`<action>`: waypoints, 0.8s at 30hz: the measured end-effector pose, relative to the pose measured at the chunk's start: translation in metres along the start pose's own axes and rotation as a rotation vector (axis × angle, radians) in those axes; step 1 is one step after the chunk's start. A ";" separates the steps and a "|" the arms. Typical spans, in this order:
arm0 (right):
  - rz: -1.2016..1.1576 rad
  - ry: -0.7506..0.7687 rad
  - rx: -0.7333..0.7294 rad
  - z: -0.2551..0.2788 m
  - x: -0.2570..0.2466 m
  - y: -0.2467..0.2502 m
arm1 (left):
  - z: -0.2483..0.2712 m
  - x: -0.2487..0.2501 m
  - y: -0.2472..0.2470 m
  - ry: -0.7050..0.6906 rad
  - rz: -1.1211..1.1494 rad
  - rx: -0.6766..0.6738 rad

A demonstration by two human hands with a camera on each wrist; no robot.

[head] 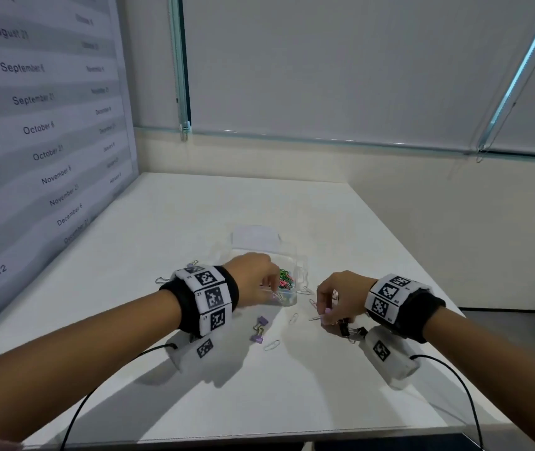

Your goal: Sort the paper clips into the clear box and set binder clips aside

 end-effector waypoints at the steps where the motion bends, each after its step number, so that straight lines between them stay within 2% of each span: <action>1: -0.017 0.000 0.024 0.000 0.000 0.002 | 0.003 0.006 -0.003 -0.027 0.008 -0.026; 6: 0.050 -0.001 0.166 -0.019 -0.007 0.004 | 0.009 0.024 -0.023 -0.056 -0.029 -0.181; 10: 0.084 -0.063 0.143 -0.030 -0.011 0.002 | 0.011 0.030 -0.033 -0.061 -0.017 -0.228; 15: 0.046 0.002 0.136 -0.028 -0.012 -0.002 | 0.013 0.032 -0.036 -0.107 0.067 -0.246; 19: -0.004 0.036 0.134 -0.022 -0.011 -0.004 | 0.012 0.035 -0.037 -0.095 0.009 -0.233; 24: -0.010 0.070 0.110 -0.015 -0.012 -0.002 | 0.000 0.044 -0.032 -0.067 -0.035 -0.144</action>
Point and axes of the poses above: each hand's wrist, its own z-axis away from the middle knuckle, its own y-axis out of the back of the hand, x = y × z, the point moved 1 cm from there along -z, towards the middle knuckle, and after that the axes turned 9 degrees about -z, right-handed, at the moved point
